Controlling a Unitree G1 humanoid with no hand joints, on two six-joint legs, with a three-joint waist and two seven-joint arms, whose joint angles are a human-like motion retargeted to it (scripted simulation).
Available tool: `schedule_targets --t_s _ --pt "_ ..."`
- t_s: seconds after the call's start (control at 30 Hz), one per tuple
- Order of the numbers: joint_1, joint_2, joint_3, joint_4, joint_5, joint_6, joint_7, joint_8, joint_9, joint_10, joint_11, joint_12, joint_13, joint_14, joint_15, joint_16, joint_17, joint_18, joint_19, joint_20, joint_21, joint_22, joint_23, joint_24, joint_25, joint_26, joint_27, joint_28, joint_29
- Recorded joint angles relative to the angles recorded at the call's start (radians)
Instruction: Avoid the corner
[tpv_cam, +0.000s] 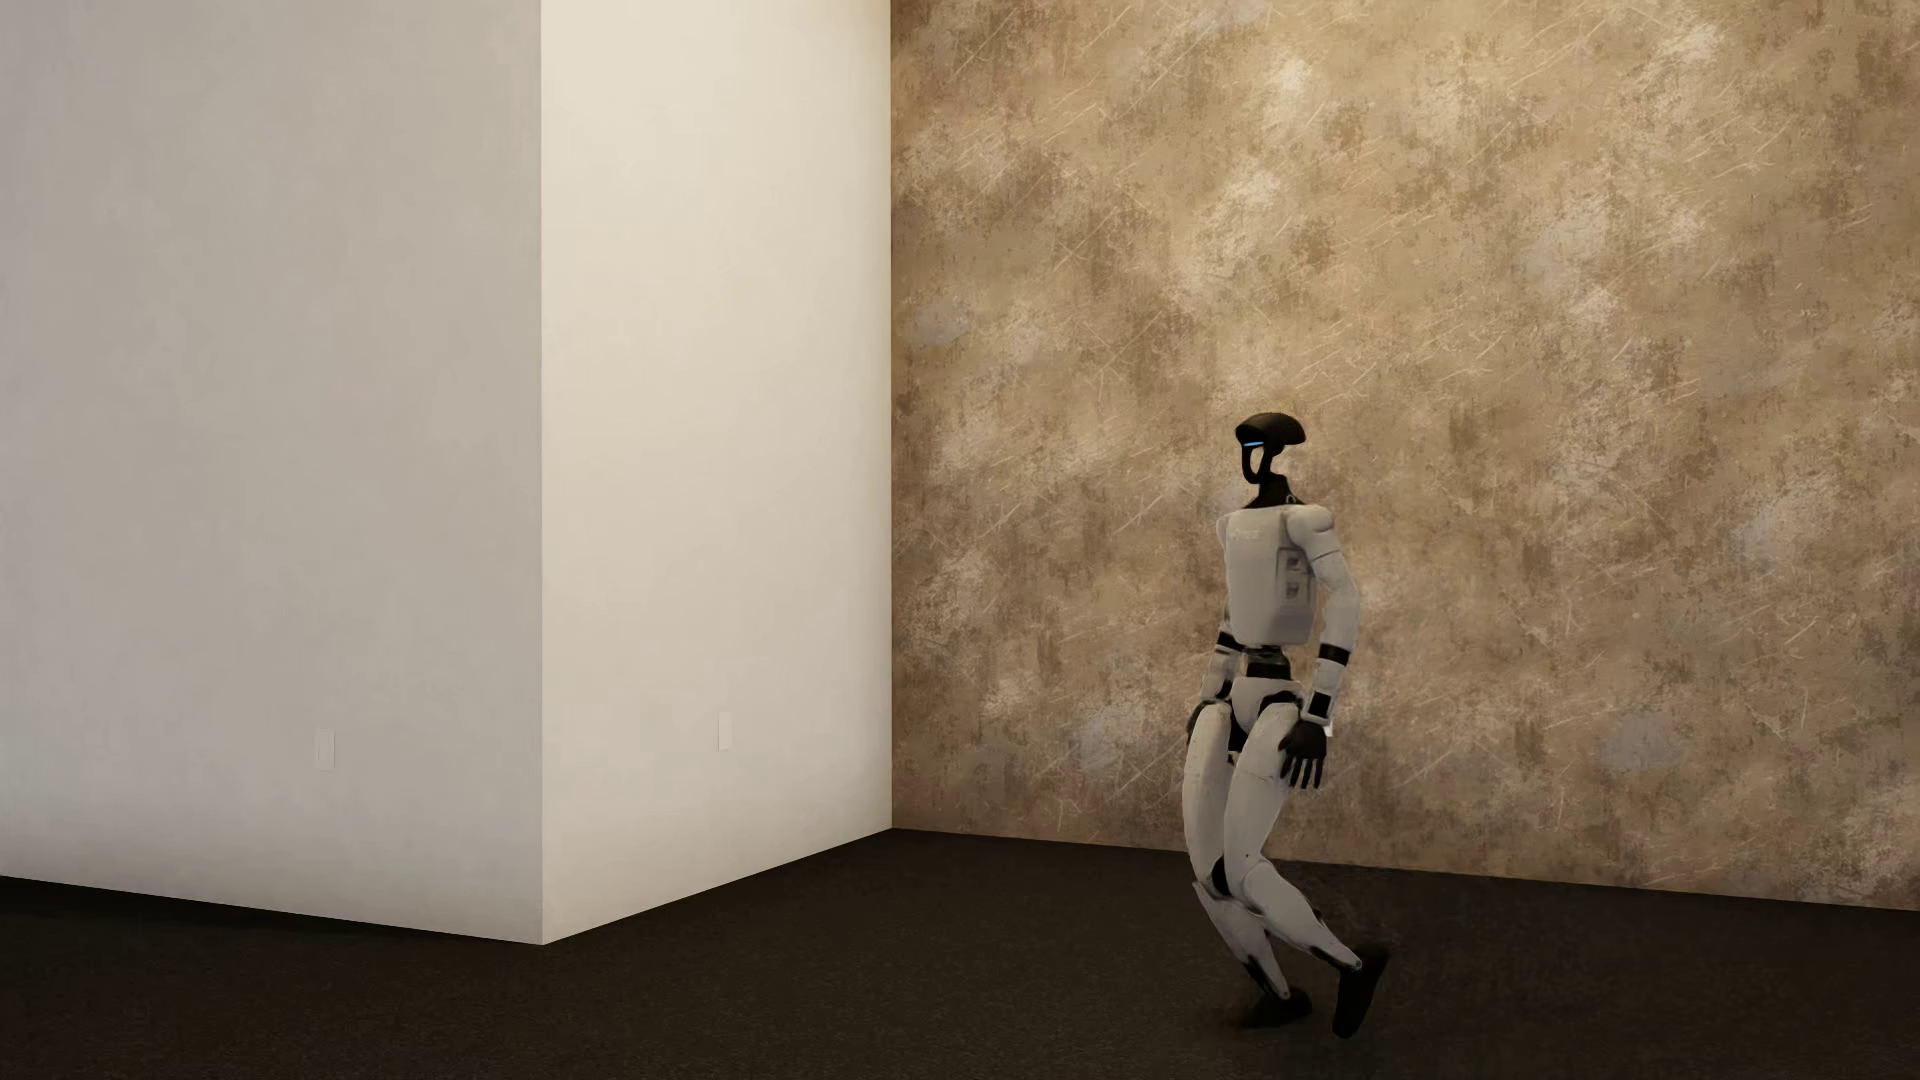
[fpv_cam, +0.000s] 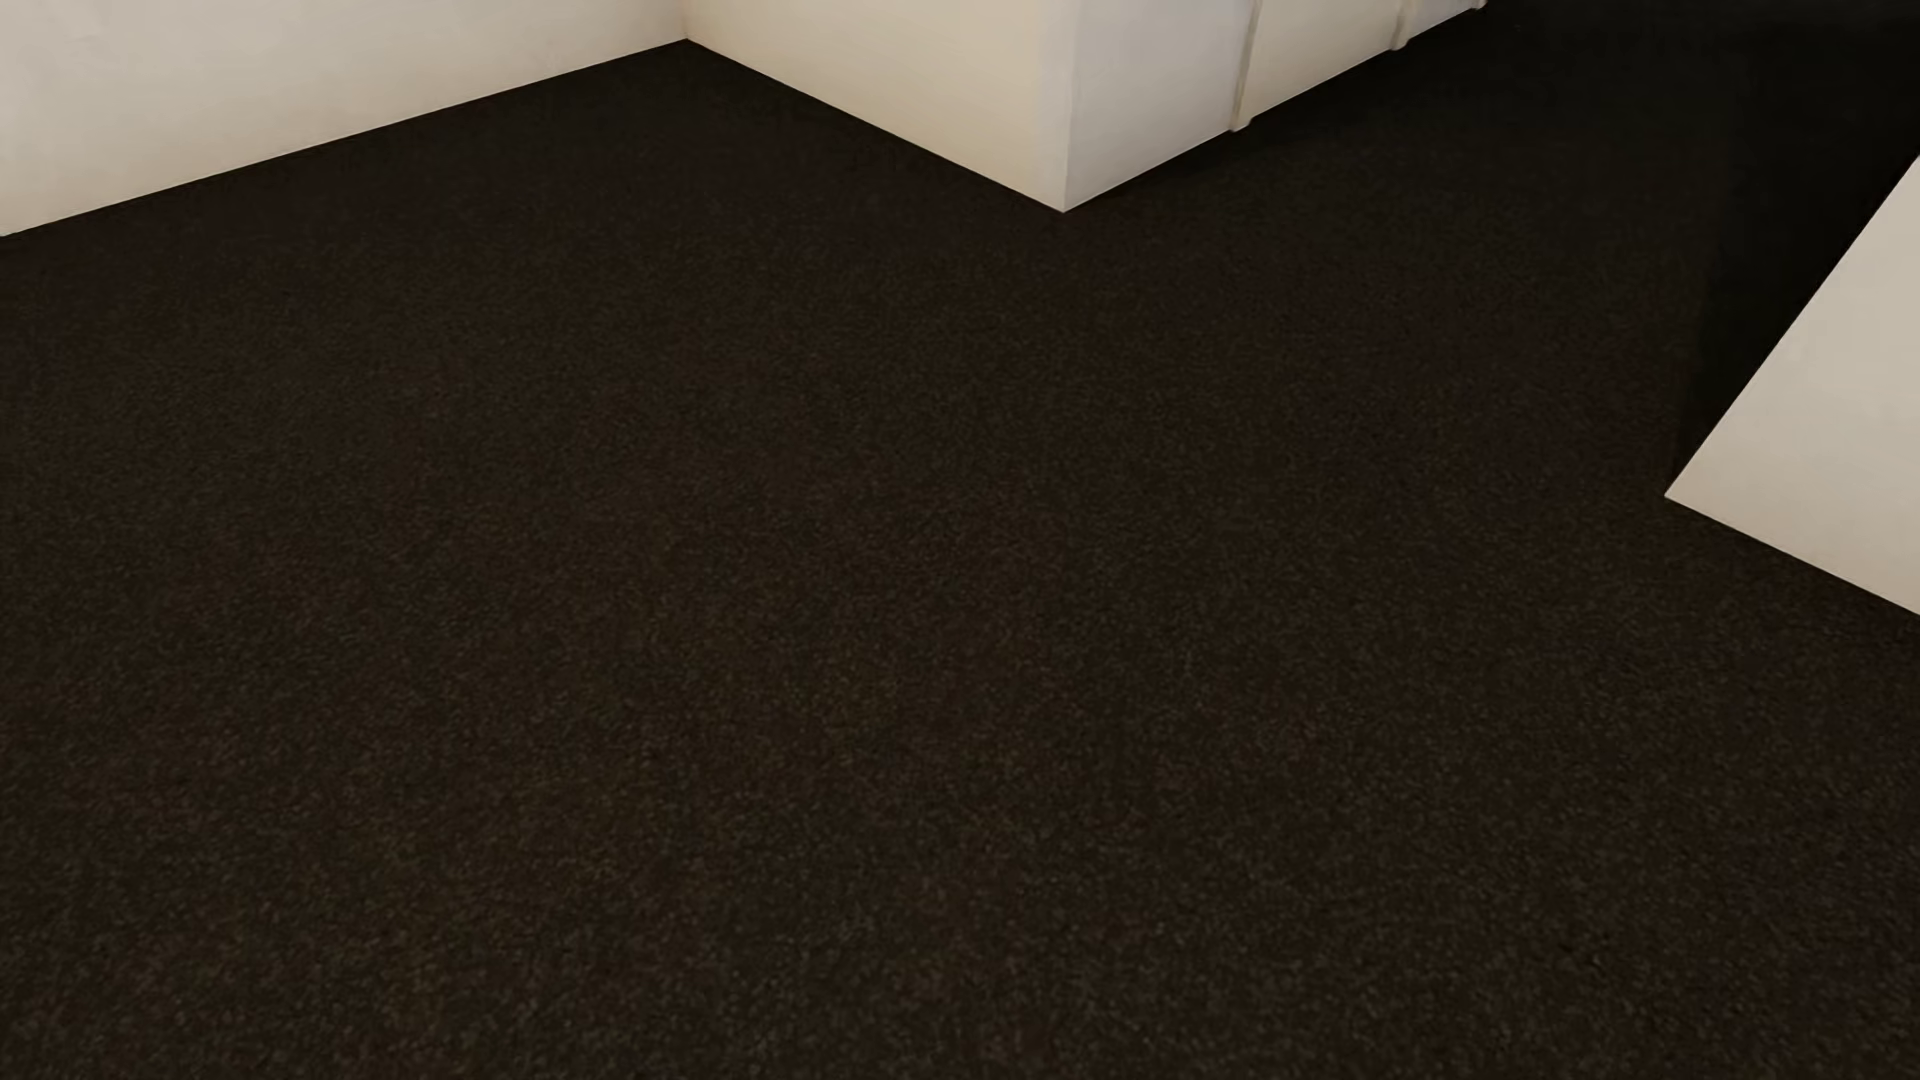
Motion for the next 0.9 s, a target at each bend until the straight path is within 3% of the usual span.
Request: schedule_targets --t_s 0.07,0.1,0.17,0.2,0.23,0.27,0.3,0.33,0.37,0.43,0.47,0.53,0.63,0.67,0.7,0.73,0.77,0.8,0.83,0.9 --pt "-0.126 0.175 0.091 -0.029 -0.037 -0.037 0.0 0.0 0.003 -0.39 -0.095 0.048 -0.022 0.113 -0.026 0.026 -0.008 0.0 0.0 -0.075 -0.021 -0.003 -0.096 0.0 0.0 0.0 0.0 0.0 0.0" --pt "-0.184 0.234 0.117 -0.009 -0.032 -0.03 0.0 0.0 -0.008 -0.578 -0.119 0.063 -0.05 0.06 -0.055 0.027 -0.018 0.0 0.0 -0.078 -0.031 -0.005 -0.126 0.0 0.0 0.0 0.0 0.0 0.0" --pt "-0.26 0.315 0.172 0.034 -0.041 -0.017 0.0 0.0 -0.025 -0.768 -0.116 0.078 -0.101 -0.397 -0.11 0.03 -0.035 0.0 0.0 -0.096 -0.067 -0.003 -0.162 0.0 0.0 0.0 0.0 0.0 0.0" --pt "-0.283 0.352 0.201 0.054 -0.061 -0.024 0.0 0.0 -0.025 -0.765 -0.096 0.091 -0.117 -0.465 -0.103 0.037 -0.036 0.0 0.0 -0.109 -0.083 -0.011 -0.161 0.0 0.0 0.0 0.0 0.0 0.0" --pt "-0.305 0.401 0.227 0.054 -0.088 -0.035 0.0 0.0 -0.016 -0.759 -0.072 0.101 -0.122 -0.321 -0.046 0.042 -0.029 0.0 0.0 -0.113 -0.105 -0.008 -0.143 0.0 0.0 0.0 0.0 0.0 0.0" --pt "-0.339 0.413 0.231 0.03 -0.126 -0.053 0.0 0.0 -0.029 -0.681 -0.005 0.109 -0.108 -0.089 0.066 0.042 -0.022 0.0 0.0 -0.116 -0.119 0.003 -0.125 0.0 0.0 0.0 0.0 0.0 0.0" --pt "-0.359 0.366 0.215 -0.026 -0.172 -0.092 0.0 0.0 -0.045 -0.601 0.131 0.111 -0.086 0.085 0.248 0.039 -0.01 0.0 0.0 -0.119 -0.129 0.015 -0.1 0.0 0.0 0.0 0.0 0.0 0.0" --pt "-0.334 0.292 0.187 -0.058 -0.185 -0.115 0.0 0.0 -0.047 -0.524 0.32 0.101 -0.076 0.118 0.392 0.045 -0.009 0.0 0.0 -0.101 -0.07 0.051 -0.027 0.0 0.0 0.0 0.0 0.0 0.0" --pt "-0.299 0.15 0.157 -0.114 -0.201 -0.135 0.0 0.0 -0.053 -0.501 0.547 0.08 -0.047 0.089 0.398 0.051 -0.009 0.0 0.0 -0.081 -0.065 0.05 -0.026 0.0 0.0 0.0 0.0 0.0 0.0" --pt "-0.082 -0.058 0.047 -0.147 -0.167 -0.134 0.0 0.0 -0.02 -0.583 0.789 0.027 -0.019 -0.035 0.114 0.05 -0.015 0.0 0.0 -0.024 -0.007 0.05 -0.013 0.0 0.0 0.0 0.0 0.0 0.0" --pt "0.03 -0.164 -0.015 -0.148 -0.142 -0.124 0.0 0.0 -0.018 -0.641 0.795 0.001 0.008 -0.111 0.052 0.065 -0.02 0.0 0.0 -0.035 0.011 0.019 -0.004 0.0 0.0 0.0 0.0 0.0 0.0" --pt "0.264 -0.302 -0.145 -0.108 -0.101 -0.09 0.0 0.0 -0.005 -0.771 0.569 -0.017 0.06 -0.273 0.043 0.092 -0.034 0.0 0.0 0.015 0.016 -0.105 0.046 0.0 0.0 0.0 0.0 0.0 0.0" --pt "0.49 -0.427 -0.26 -0.071 -0.135 -0.082 0.0 0.0 -0.041 -0.804 0.016 -0.09 0.118 -0.539 0.08 0.117 -0.057 0.0 0.0 0.08 0.016 -0.252 0.112 0.0 0.0 0.0 0.0 0.0 0.0" --pt "0.531 -0.432 -0.279 -0.065 -0.143 -0.088 0.0 0.0 -0.055 -0.803 -0.112 -0.116 0.131 -0.565 0.186 0.123 -0.057 0.0 0.0 0.107 0.026 -0.282 0.139 0.0 0.0 0.0 0.0 0.0 0.0" --pt "0.554 -0.464 -0.278 -0.067 -0.146 -0.096 0.0 0.0 -0.074 -0.821 -0.516 -0.138 0.143 -0.542 0.67 0.122 -0.058 0.0 0.0 0.126 0.022 -0.296 0.162 0.0 0.0 0.0 0.0 0.0 0.0" --pt "0.591 -0.495 -0.27 -0.051 -0.132 -0.1 0.0 0.0 -0.065 -0.803 -0.123 -0.138 0.149 -0.469 0.238 0.119 -0.057 0.0 0.0 0.146 0.027 -0.307 0.192 0.0 0.0 0.0 0.0 0.0 0.0" --pt "0.616 -0.508 -0.263 -0.024 -0.11 -0.095 0.0 0.0 -0.055 -0.724 0.006 -0.118 0.146 -0.346 0.034 0.107 -0.059 0.0 0.0 0.169 0.047 -0.293 0.223 0.0 0.0 0.0 0.0 0.0 0.0" --pt "0.555 -0.55 -0.245 0.018 -0.092 -0.082 0.0 0.0 -0.067 -0.546 0.132 -0.1 0.149 -0.187 0.061 0.084 -0.052 0.0 0.0 0.176 0.024 -0.244 0.234 0.0 0.0 0.0 0.0 0.0 0.0" --pt "0.499 -0.513 -0.226 0.061 -0.038 -0.073 0.0 0.0 -0.037 -0.311 0.247 -0.08 0.123 -0.086 0.016 0.069 -0.051 0.0 0.0 0.165 0.038 -0.16 0.252 0.0 0.0 0.0 0.0 0.0 0.0" --pt "0.232 -0.367 -0.169 0.056 0.055 -0.099 0.0 0.0 -0.02 0.21 0.201 -0.062 0.064 -0.127 -0.019 0.079 -0.042 0.0 0.0 0.069 0.077 -0.031 0.171 0.0 0.0 0.0 0.0 0.0 0.0"
